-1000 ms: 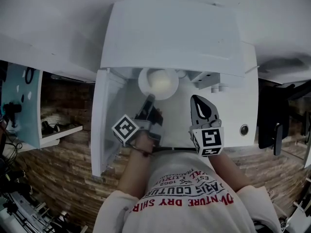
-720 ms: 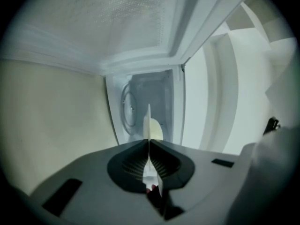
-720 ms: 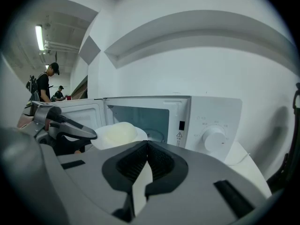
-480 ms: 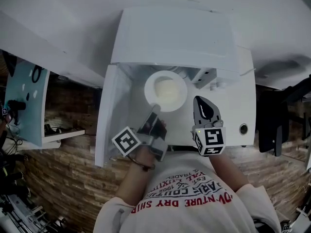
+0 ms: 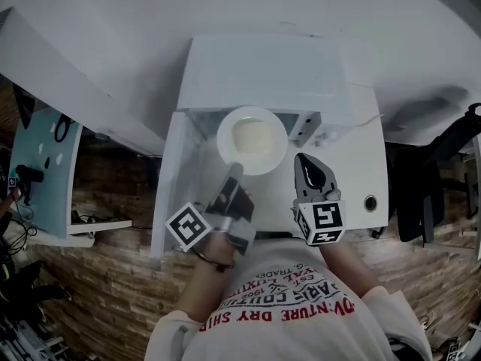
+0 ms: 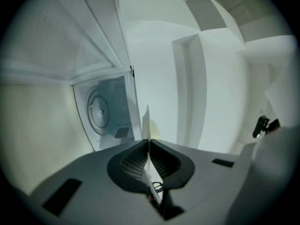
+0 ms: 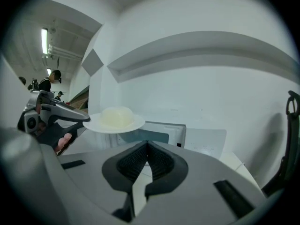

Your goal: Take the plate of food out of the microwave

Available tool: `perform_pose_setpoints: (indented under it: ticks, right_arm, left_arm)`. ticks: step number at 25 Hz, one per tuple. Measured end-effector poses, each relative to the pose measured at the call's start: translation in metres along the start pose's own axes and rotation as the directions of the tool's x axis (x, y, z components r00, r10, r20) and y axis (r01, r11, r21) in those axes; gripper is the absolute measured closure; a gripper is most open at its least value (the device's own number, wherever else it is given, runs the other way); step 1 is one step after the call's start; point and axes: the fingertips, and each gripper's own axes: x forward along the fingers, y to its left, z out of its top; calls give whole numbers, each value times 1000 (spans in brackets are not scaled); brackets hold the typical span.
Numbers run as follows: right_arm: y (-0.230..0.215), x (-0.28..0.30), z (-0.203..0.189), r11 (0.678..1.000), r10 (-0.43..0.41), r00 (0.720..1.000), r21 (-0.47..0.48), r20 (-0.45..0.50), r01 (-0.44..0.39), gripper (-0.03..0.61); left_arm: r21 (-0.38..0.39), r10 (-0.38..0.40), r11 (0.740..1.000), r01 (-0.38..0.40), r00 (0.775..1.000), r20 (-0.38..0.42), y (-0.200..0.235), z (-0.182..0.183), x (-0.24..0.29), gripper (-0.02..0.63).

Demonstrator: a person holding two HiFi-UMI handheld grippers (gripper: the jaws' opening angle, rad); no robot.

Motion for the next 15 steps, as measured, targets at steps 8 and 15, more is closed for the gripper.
perform_pose_setpoints:
  ticks: [8, 15]
  right_arm:
    - [0, -6, 22, 1000, -14, 999, -16, 50, 15, 566]
    - [-1, -6, 23, 999, -29, 998, -26, 57, 30, 566]
  left_arm:
    - [21, -46, 999, 47, 999, -9, -19, 6, 1, 597]
    - [20, -54, 998, 55, 998, -13, -19, 7, 3, 597]
